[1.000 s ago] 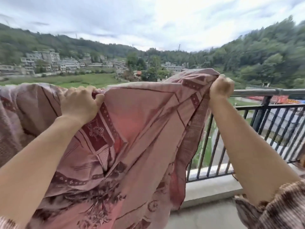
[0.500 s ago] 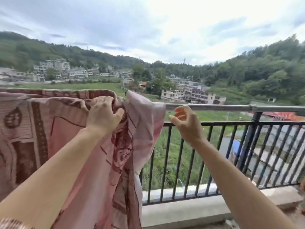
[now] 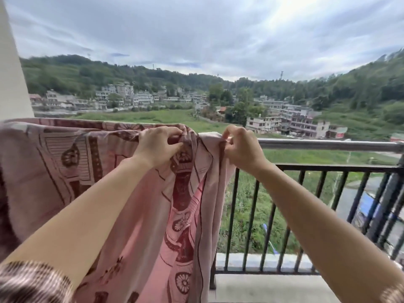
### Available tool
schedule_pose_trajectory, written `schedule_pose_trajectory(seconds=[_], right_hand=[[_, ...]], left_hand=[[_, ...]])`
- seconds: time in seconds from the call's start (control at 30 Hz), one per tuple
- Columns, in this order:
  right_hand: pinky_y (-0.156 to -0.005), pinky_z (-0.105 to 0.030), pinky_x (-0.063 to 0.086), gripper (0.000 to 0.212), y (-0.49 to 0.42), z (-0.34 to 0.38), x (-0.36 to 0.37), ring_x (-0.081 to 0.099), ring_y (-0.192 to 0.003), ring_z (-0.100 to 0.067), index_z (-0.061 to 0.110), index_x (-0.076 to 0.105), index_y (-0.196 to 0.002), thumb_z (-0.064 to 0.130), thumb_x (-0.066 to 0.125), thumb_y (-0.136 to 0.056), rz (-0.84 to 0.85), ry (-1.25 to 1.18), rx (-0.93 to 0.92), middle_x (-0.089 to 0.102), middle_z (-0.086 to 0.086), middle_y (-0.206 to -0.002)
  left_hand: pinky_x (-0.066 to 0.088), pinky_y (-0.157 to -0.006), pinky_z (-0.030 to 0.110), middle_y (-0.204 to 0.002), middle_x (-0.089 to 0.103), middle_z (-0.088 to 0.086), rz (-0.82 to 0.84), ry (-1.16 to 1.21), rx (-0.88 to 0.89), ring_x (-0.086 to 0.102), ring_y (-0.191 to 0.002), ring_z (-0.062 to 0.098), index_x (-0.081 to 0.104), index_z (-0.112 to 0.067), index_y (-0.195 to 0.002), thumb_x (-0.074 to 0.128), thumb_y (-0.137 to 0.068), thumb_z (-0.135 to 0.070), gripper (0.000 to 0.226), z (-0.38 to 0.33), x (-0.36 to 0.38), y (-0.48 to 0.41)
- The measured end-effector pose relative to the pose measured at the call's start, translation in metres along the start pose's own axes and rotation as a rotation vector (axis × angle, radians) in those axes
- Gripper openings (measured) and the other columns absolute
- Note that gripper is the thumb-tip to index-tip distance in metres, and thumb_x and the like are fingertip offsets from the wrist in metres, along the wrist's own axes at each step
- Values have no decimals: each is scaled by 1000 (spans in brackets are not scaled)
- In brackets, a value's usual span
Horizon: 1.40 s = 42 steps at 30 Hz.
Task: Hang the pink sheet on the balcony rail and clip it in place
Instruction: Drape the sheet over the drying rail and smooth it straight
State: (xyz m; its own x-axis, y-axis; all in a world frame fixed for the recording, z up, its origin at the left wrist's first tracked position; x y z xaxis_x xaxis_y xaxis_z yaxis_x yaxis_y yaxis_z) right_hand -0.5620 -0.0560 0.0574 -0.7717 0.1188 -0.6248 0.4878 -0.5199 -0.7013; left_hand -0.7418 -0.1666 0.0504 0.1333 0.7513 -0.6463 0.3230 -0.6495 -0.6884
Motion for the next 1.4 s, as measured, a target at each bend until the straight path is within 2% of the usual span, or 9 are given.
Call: schedule_pose_trajectory(seconds=[0.17,0.33,0.43,0.57,0.67,0.73,0.93,1.17,1.4], right_hand=[[-69,-41,58,22,-42,-24,-22,67,-84,-31,9,58,-93,-5,45,-81,-169,-419,341,66,-15,-90],[-65,-32,42,37,-92,-16,-49,51,-81,-21,4,51,-105,-13,32,-78,-545,-311,398,54,-6,-88],[-59,-37,51,25,-126,-9,-49,53,-74,-22,3,47,-106,-8,36,-87,-588,-238,85,54,-8,-85],[-111,-50,32,53,-153,-27,-17,38,-131,-31,15,33,-142,38,48,-96,128,39,150,40,-13,-143],[-99,-43,48,60,-121,-36,5,54,-120,-24,9,57,-128,55,53,-90,769,204,351,55,-10,-134],[-86,-39,54,51,-104,-38,7,64,-96,-19,9,68,-111,53,54,-91,730,78,331,68,-5,-109],[-63,-26,46,33,-61,-24,-5,60,-74,-11,9,74,-89,39,61,-90,393,22,105,68,0,-80],[-94,-44,49,27,-17,21,8,62,-103,-22,10,68,-110,21,55,-89,132,94,-148,69,-6,-112],[-96,-43,37,26,0,111,59,50,-115,-24,11,64,-112,20,54,-89,158,29,-318,65,-6,-114]], left_hand=[[50,-63,5,-99,74,6,-179,208,-88,68,-82,13,74,-11,-100,69,-84,-11,18,3,-17,-11],[54,-66,18,-96,73,8,-552,221,-292,64,-81,16,69,-4,-110,58,-87,-11,26,11,-66,-62],[49,-47,9,-68,60,-3,-587,238,-365,57,-58,10,71,-8,-91,56,-90,-18,18,15,-81,-106],[46,-98,25,-129,58,6,76,160,-238,58,-113,24,49,-15,-136,48,-88,-57,64,11,-42,-136],[43,-103,33,-136,53,0,794,-104,-352,55,-117,19,55,-18,-131,54,-82,-64,67,14,1,-100],[51,-87,29,-119,63,-1,899,-133,-371,63,-99,16,66,-19,-117,52,-81,-67,61,13,9,-82],[48,-71,31,-94,69,4,381,-146,-125,61,-78,19,72,-8,-84,51,-93,-38,38,0,5,-66],[47,-83,38,-115,67,11,-151,-219,5,59,-108,29,64,-13,-115,46,-94,-31,33,-4,-5,-8],[44,-92,36,-120,64,10,-298,-233,-128,52,-116,25,63,-11,-116,46,-91,-20,32,59,-77,54]])
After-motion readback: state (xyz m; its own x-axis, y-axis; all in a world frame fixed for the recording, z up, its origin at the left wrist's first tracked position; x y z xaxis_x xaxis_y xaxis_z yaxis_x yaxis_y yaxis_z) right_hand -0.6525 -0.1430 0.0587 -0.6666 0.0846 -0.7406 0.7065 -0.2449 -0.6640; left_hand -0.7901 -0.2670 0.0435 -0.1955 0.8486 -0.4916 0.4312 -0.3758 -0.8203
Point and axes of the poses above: each hand's wrist, its own y-axis away from the middle knuckle, its own x-axis out of the palm, z = x × y, the point moved 2 cm from there along -y, towards the middle knuckle
